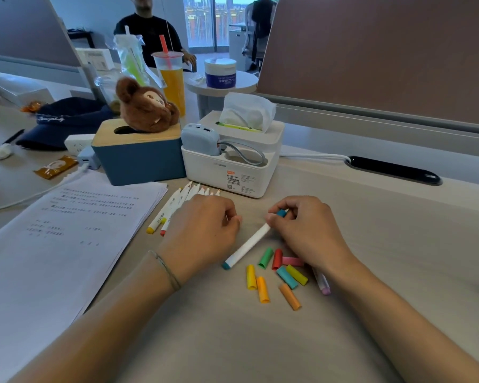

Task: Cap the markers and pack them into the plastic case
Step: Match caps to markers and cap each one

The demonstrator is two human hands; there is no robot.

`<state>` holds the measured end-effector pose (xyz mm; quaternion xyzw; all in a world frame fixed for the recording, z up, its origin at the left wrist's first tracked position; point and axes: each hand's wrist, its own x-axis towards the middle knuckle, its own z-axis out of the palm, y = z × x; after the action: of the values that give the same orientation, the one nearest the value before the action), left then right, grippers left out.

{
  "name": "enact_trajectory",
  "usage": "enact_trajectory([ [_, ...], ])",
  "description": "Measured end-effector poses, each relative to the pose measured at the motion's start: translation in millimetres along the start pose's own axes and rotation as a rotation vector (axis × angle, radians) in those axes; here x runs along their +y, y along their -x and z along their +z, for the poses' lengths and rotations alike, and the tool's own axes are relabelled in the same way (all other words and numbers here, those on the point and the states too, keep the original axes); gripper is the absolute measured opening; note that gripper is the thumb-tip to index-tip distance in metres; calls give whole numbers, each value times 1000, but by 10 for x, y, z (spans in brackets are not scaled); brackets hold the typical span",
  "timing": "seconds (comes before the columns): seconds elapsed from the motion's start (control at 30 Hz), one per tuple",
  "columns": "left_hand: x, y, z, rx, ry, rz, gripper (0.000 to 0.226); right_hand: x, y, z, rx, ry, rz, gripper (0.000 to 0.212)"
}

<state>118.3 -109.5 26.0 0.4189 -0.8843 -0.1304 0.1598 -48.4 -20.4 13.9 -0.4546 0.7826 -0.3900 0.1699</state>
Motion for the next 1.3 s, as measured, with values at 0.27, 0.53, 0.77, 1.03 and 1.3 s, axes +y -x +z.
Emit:
enact_trajectory([
  [0.27, -303, -173, -57, 126, -28, -200, 13, -43, -29, -95, -37, -1, 23, 11],
  [0.53, -251, -242, 44, 61, -168, -200, 41, -113, 3, -120, -95, 12, -14, 21],
  [0.77, -150, -232, 13, 67, -264, -162, 30, -155, 3, -237, -239, 98, -8, 16],
  [1.03, -88, -160, -63, -160, 360, -175, 19, -275, 41, -458, -447, 263, -86, 8],
  [1.3, 44, -57, -214, -363, 609, -179, 20, -406, 299, -538, -701, 467, -190, 13],
])
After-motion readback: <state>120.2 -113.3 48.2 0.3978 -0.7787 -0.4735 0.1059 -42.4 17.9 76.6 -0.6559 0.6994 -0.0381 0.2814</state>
